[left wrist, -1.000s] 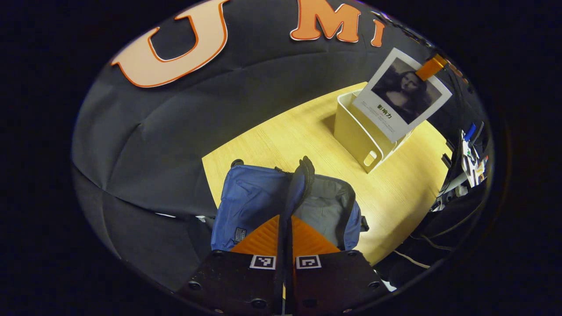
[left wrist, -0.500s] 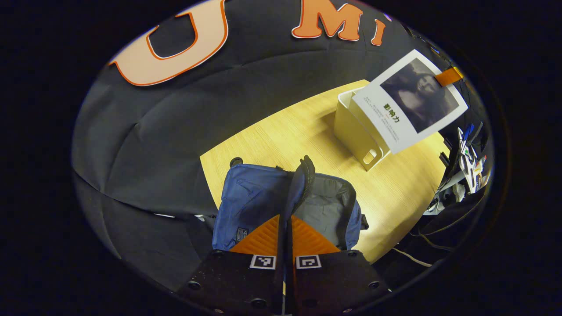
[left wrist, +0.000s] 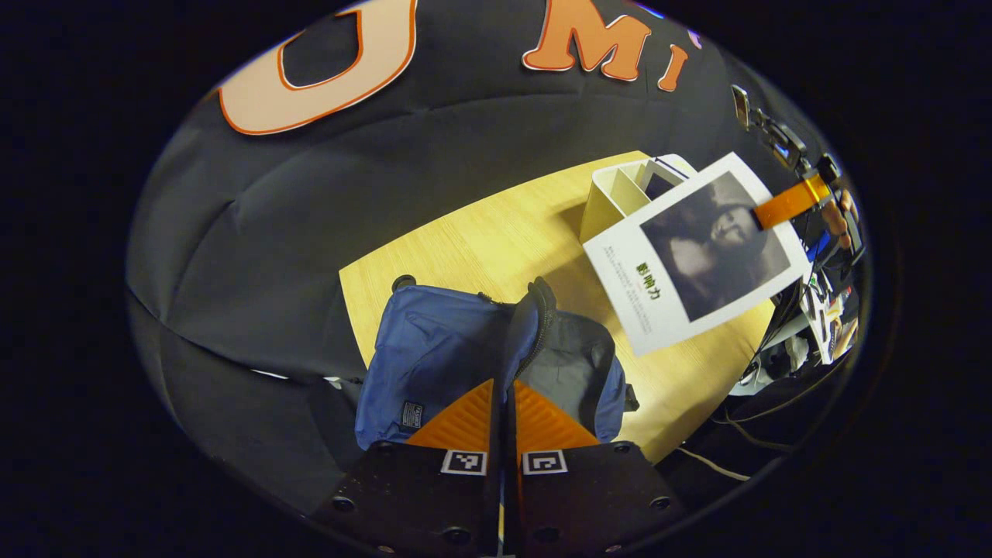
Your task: Open the schoolbag, grab two books from the bookshelf and put them into the schoolbag.
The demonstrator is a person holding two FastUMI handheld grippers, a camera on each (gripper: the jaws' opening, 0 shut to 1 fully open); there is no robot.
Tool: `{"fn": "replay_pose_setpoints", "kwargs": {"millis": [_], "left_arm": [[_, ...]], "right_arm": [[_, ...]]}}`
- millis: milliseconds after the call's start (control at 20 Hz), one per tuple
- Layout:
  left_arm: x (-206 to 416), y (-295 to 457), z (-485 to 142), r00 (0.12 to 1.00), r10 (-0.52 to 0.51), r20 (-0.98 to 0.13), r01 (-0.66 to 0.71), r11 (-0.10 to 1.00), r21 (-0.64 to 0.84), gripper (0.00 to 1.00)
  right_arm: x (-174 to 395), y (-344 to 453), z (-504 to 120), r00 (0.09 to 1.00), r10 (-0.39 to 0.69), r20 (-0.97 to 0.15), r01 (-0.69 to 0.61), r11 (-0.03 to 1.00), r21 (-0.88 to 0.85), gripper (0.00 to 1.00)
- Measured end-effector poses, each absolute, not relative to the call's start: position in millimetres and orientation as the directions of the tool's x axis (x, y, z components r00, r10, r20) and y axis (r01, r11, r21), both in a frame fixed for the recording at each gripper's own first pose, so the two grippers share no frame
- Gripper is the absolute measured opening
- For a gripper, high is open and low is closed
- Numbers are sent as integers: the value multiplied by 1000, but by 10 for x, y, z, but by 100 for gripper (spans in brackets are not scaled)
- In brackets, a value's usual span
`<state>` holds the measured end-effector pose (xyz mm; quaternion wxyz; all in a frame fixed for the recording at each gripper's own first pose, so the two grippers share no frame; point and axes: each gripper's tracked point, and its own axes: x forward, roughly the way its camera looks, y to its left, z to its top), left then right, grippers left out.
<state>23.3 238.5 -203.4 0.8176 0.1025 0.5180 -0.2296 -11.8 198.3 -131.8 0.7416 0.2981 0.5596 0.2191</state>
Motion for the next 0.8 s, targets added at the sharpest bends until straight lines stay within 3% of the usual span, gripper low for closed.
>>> {"fn": "replay_pose_setpoints", "kwargs": {"millis": [350, 800], "left_arm": [[201, 2274, -2130, 366, -324, -872, 424, 892, -154, 3], [173, 2235, -2108, 372, -371, -851, 379, 898, -226, 2]], "right_arm": [[-377, 2367, -1836, 294, 720, -628, 132, 620, 773, 27], [-559, 3044, -2493, 299, 733, -611, 253, 556, 791, 27]]}}
